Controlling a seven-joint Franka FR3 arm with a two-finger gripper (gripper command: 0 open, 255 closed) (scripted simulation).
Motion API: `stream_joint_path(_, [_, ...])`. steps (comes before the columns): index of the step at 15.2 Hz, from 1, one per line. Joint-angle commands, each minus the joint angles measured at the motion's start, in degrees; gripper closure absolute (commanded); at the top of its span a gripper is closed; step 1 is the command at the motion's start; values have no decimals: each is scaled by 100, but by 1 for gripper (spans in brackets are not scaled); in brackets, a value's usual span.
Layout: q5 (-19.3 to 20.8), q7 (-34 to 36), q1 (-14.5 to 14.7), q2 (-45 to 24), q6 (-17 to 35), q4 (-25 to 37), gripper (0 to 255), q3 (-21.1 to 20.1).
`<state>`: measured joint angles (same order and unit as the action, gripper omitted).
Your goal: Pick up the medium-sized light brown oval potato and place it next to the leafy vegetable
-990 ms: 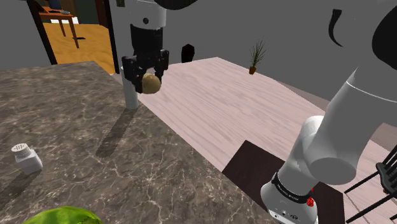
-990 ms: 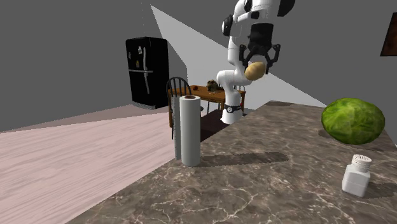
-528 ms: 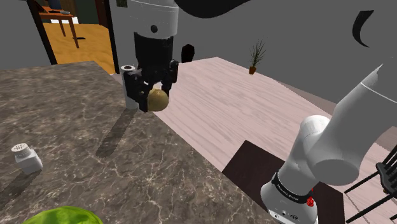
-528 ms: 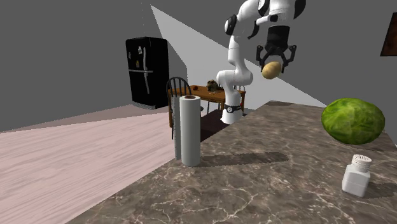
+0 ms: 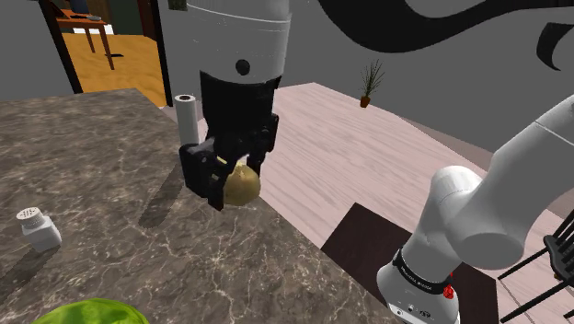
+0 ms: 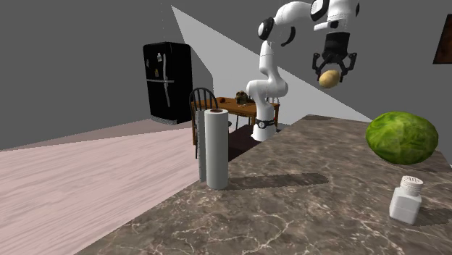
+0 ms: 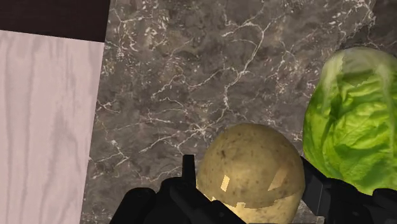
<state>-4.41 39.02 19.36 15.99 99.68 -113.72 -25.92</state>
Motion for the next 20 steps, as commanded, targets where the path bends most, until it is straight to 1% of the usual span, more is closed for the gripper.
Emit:
stream_joint_path(1, [-74, 217, 98, 92, -10, -69, 255, -136])
stream_joint_path(9, [-342, 1252, 510, 258, -113, -59, 255, -836])
stream_joint_path(15, [-406, 2142, 758, 94, -176, 213, 255, -1469])
stream_joint_path(16, [-390, 2398, 810, 2, -190, 323, 255, -1658])
stream_joint_path(20, [-413, 2393, 825, 15, 116, 7, 255, -1690])
